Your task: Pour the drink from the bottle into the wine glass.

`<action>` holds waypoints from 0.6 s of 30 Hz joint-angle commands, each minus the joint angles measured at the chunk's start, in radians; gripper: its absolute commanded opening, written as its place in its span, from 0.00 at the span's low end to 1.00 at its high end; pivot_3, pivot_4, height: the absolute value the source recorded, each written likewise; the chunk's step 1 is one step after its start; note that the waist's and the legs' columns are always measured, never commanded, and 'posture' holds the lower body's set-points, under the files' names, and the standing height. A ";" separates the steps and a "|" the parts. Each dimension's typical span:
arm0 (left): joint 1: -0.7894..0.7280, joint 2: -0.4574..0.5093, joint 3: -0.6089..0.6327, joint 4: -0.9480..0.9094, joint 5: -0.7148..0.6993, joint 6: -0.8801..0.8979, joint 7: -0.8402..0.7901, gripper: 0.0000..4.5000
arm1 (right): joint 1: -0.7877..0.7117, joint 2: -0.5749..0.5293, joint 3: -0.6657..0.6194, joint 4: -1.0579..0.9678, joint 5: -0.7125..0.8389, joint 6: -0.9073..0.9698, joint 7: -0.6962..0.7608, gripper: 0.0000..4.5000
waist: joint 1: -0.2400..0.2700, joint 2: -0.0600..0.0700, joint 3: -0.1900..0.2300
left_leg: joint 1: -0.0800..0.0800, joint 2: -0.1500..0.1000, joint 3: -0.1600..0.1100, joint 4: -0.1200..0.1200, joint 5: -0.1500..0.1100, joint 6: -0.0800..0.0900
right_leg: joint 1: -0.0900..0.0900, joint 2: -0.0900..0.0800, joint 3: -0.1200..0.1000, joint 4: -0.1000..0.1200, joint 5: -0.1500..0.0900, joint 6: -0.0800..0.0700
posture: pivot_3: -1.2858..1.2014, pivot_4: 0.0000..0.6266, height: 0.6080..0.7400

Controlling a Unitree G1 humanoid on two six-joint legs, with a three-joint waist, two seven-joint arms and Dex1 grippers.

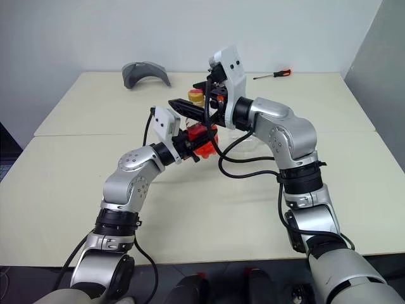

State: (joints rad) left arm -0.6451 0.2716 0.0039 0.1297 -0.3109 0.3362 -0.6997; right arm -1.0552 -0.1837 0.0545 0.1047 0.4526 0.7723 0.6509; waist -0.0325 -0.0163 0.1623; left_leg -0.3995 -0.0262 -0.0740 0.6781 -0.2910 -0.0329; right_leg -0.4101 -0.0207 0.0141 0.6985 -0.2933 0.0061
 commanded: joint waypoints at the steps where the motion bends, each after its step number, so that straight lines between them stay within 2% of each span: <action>1: -0.028 0.004 0.007 -0.041 -0.009 -0.029 -0.001 0.26 | -0.026 0.012 -0.013 -0.009 0.011 -0.008 -0.006 0.92 | 0.000 0.000 0.000 | 0.000 0.000 0.000 0.000 0.000 0.000 | 0.000 0.000 0.000 0.000 0.000 0.000 | 0.52 0.24 1.00; 4: -0.022 0.004 0.004 -0.049 -0.010 -0.027 -0.003 0.26 | -0.031 0.020 -0.026 0.003 0.013 -0.005 -0.022 0.72 | 0.000 0.000 0.000 | 0.000 0.000 0.000 0.000 0.000 0.000 | 0.000 0.000 0.000 0.000 0.000 0.000 | 0.52 0.24 1.00; 9: -0.020 0.000 0.000 -0.058 -0.011 -0.022 -0.005 0.26 | -0.031 0.022 -0.031 0.000 0.016 -0.005 -0.027 0.32 | 0.000 0.000 0.000 | 0.000 0.000 0.000 0.000 0.000 0.000 | 0.000 0.000 0.000 0.000 0.000 0.000 | 0.52 0.24 1.00; 10: -0.019 -0.001 -0.001 -0.059 -0.011 -0.021 -0.006 0.26 | -0.030 0.023 -0.032 -0.003 0.018 -0.003 -0.030 0.27 | 0.000 0.000 0.000 | 0.000 0.000 0.000 0.000 0.000 0.000 | 0.000 0.000 0.000 0.000 0.000 0.000 | 0.52 0.24 1.00; 18: 0.009 0.013 -0.013 -0.097 -0.017 -0.022 -0.041 0.25 | -0.032 0.010 -0.030 -0.043 0.045 0.000 0.010 0.28 | -0.001 0.000 0.000 | 0.000 0.000 0.000 0.000 0.000 0.000 | 0.000 0.000 0.000 0.000 0.000 0.000 | 0.52 0.24 1.00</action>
State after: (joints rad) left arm -0.6350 0.2763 0.0038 0.1099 -0.3112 0.3364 -0.7161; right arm -1.0553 -0.1765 0.0288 0.1247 0.4539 0.7774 0.6170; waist -0.0331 -0.0162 0.1623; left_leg -0.3996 -0.0262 -0.0739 0.6780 -0.2910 -0.0329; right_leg -0.4104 -0.0207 0.0142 0.6986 -0.2933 0.0061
